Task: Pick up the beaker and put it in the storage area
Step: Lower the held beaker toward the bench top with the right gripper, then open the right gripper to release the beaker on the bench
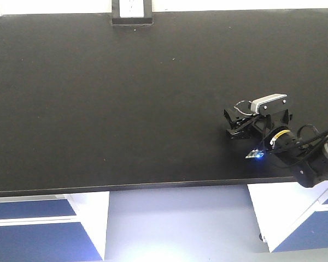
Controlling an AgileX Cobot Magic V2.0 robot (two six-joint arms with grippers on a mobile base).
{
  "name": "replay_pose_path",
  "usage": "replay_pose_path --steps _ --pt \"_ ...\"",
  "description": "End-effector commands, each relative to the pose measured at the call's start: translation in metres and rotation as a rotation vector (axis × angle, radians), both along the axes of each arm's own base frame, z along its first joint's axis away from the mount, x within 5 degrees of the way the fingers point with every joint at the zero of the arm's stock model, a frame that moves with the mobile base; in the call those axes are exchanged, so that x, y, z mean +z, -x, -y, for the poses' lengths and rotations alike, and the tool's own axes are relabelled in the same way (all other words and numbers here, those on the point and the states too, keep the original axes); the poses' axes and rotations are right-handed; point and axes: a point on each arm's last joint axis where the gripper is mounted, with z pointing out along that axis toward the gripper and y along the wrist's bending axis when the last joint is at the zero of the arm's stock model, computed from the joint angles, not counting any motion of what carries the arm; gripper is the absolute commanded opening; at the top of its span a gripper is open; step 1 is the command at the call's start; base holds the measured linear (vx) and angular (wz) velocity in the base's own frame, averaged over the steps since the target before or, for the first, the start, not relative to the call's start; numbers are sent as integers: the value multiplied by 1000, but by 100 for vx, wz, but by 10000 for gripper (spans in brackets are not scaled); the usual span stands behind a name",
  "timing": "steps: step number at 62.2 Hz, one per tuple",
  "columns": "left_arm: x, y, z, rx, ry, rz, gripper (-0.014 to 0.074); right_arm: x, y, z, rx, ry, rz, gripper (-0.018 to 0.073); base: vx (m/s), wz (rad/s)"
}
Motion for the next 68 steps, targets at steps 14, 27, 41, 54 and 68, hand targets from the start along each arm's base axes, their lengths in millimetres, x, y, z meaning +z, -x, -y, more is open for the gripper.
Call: replay_pose_path --steps 14,27,41,54,68 --pt "15 2 1 -13 11 115 -6 49 1 0 10 -82 273 543 0 0" --pt "15 2 1 -13 11 115 -6 71 24 1 7 -81 294 543 0 0" --pt "15 2 1 -13 11 115 -6 88 67 3 -1 -75 276 543 0 0" --pt "15 2 1 -13 11 115 -6 111 113 5 -13 -84 333 543 0 0" --pt "15 2 1 -13 11 115 -6 137 147 7 -26 -89 438 525 0 0"
